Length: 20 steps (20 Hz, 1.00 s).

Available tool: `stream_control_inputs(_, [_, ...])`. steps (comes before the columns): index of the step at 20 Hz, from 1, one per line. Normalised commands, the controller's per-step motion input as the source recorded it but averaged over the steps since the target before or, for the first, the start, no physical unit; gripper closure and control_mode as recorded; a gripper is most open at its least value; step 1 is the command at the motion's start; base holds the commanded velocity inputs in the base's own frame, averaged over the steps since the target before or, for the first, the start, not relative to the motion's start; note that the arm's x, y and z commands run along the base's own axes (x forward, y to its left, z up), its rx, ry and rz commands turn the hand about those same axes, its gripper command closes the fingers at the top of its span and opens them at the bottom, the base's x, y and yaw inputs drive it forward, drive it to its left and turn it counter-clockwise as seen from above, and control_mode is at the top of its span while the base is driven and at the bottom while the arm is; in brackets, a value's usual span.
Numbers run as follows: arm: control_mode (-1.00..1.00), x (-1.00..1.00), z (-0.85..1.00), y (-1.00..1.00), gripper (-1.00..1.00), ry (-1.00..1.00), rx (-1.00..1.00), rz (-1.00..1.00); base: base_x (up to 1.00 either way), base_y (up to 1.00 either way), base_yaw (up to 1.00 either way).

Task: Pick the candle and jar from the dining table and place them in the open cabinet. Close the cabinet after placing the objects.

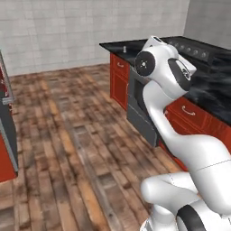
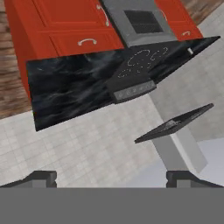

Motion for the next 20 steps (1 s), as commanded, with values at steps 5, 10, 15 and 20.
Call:
stream_control_inputs(5, [1.0, 0.0, 0.0, 0.0, -1.0, 0.0, 0.0, 0.0, 0.96, 0.65, -0.32])
stream_control_inputs(10, [1.0, 0.0, 0.0, 0.0, -1.0, 0.0, 0.0, 0.0, 0.95, 0.68, -0.31])
stream_control_inputs(15, [1.0, 0.0, 0.0, 0.0, -1.0, 0.0, 0.0, 0.0, 0.93, 0.7, -0.29])
stream_control_inputs(20, [1.0, 0.0, 0.0, 0.0, -1.0, 0.0, 0.0, 0.0, 0.92, 0.74, -0.26])
